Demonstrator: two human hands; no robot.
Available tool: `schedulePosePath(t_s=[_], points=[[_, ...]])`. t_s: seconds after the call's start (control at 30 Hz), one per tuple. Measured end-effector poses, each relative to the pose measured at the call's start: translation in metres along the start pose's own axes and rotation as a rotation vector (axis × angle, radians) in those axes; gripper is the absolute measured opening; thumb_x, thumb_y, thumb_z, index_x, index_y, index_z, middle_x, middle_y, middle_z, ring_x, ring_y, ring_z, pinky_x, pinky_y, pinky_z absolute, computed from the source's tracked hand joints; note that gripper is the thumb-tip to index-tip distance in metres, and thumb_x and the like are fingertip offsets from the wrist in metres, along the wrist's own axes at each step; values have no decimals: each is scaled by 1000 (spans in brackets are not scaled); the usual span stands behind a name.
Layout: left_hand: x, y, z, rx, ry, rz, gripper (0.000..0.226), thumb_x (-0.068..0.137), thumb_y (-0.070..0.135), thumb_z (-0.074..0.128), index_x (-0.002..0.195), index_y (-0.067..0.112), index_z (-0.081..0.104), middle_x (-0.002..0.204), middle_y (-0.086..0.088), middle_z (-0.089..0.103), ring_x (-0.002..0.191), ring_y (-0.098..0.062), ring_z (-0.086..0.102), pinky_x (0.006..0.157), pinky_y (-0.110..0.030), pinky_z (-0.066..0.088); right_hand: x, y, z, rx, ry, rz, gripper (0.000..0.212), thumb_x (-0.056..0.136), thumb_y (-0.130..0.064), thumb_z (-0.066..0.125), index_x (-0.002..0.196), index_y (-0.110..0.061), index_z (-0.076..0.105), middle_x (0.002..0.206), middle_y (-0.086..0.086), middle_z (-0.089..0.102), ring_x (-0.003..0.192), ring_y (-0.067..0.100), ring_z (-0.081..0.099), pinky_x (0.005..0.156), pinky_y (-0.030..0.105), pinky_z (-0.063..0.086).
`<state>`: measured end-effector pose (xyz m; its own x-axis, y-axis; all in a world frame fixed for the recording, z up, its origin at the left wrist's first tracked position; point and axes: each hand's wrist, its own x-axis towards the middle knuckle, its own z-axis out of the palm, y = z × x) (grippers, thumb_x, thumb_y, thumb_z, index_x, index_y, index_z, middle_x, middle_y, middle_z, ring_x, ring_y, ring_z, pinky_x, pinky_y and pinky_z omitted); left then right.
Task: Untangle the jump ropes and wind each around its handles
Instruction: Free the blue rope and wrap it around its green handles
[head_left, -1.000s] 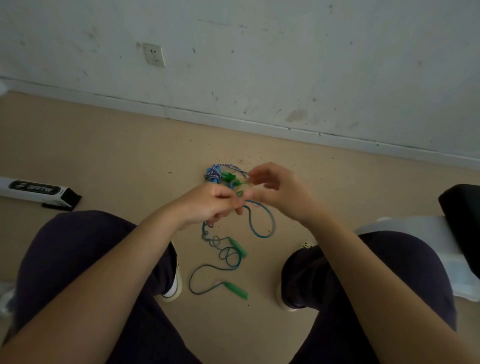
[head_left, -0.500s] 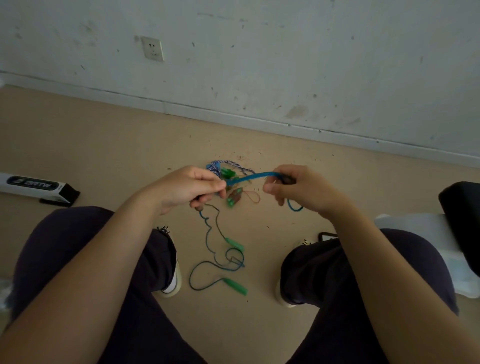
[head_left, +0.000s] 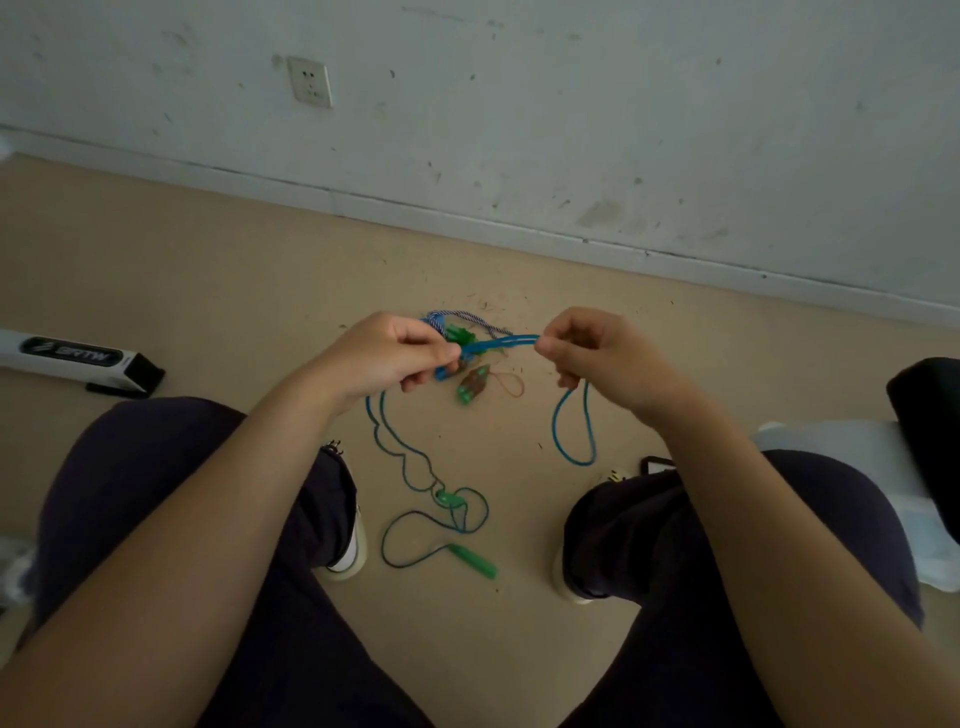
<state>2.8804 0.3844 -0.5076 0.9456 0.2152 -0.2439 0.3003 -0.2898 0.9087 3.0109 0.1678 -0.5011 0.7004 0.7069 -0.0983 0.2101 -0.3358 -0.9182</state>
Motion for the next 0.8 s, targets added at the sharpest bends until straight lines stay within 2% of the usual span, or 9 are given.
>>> schedulePosePath(t_s=[0.1, 0.2, 0.3, 0.4, 0.47, 0.57, 0.67, 0.73, 0.8], points=[[0, 2, 15, -17, -67, 30, 17, 93, 25, 66, 83, 13, 74, 53, 5, 55, 48, -10, 47, 56, -25, 41, -3, 0, 10, 13, -119, 10, 17, 82, -14, 76, 94, -15, 63, 65, -2, 65, 58, 17, 57, 61, 33, 49], [0, 6, 24, -11, -150, 46, 21, 94, 28, 65, 89, 9, 73, 55, 6, 57, 47, -10, 48, 55, -22, 41, -6, -2, 26, 17, -193, -3, 14, 84, -7, 73, 93, -11, 64, 68, 6, 64, 54, 16, 52, 54, 28, 45], [-1, 7, 11, -13, -131, 48, 19, 95, 27, 64, 92, 12, 75, 57, 5, 56, 48, -10, 46, 57, -21, 40, -1, 0, 19, 102, -14, -19, 13, 86, 0, 69, 84, -11, 63, 62, -2, 64, 49, 7, 46, 48, 19, 37], [-3, 5, -4, -41, -30, 55, 17, 96, 22, 63, 92, 13, 76, 57, 3, 52, 46, -9, 42, 55, -20, 39, 1, 2, -5, 213, 161, -42, 14, 86, 2, 68, 83, -10, 62, 62, 0, 64, 48, 10, 46, 48, 21, 39], [-5, 4, -4, -54, 10, 51, 17, 97, 20, 62, 90, 12, 76, 56, 1, 46, 45, -9, 37, 52, -21, 35, -2, -1, -10, 228, 100, -58, 15, 84, 4, 68, 89, -9, 64, 67, 4, 66, 50, 13, 51, 51, 22, 44], [-6, 6, 9, -67, -50, 47, 19, 97, 19, 62, 92, 7, 75, 55, 1, 44, 45, -11, 34, 45, -19, 31, -7, -8, 8, 242, -72, -60, 26, 80, 10, 69, 97, -9, 64, 70, 1, 70, 54, 13, 58, 56, 23, 50], [-6, 5, 20, -89, -102, 65, 23, 96, 22, 62, 94, 1, 73, 53, 2, 47, 42, -13, 34, 44, -21, 32, -8, -10, 25, 259, -188, -36, 25, 79, 3, 74, 98, -10, 65, 77, 5, 73, 61, 12, 62, 61, 24, 52], [-6, 6, 20, -115, -100, 55, 23, 95, 26, 64, 91, 6, 75, 55, 2, 48, 43, -13, 34, 45, -23, 32, -8, -9, 29, 244, -189, -38, 22, 80, 0, 75, 98, -9, 66, 82, 9, 73, 63, 12, 62, 61, 26, 51], [-7, 7, 18, -130, -108, 47, 24, 93, 30, 64, 91, 9, 76, 56, 0, 49, 44, -13, 35, 48, -24, 34, -7, -8, 27, 255, -128, -52, 14, 83, 4, 71, 94, -3, 66, 75, 4, 72, 57, 8, 60, 56, 22, 49]])
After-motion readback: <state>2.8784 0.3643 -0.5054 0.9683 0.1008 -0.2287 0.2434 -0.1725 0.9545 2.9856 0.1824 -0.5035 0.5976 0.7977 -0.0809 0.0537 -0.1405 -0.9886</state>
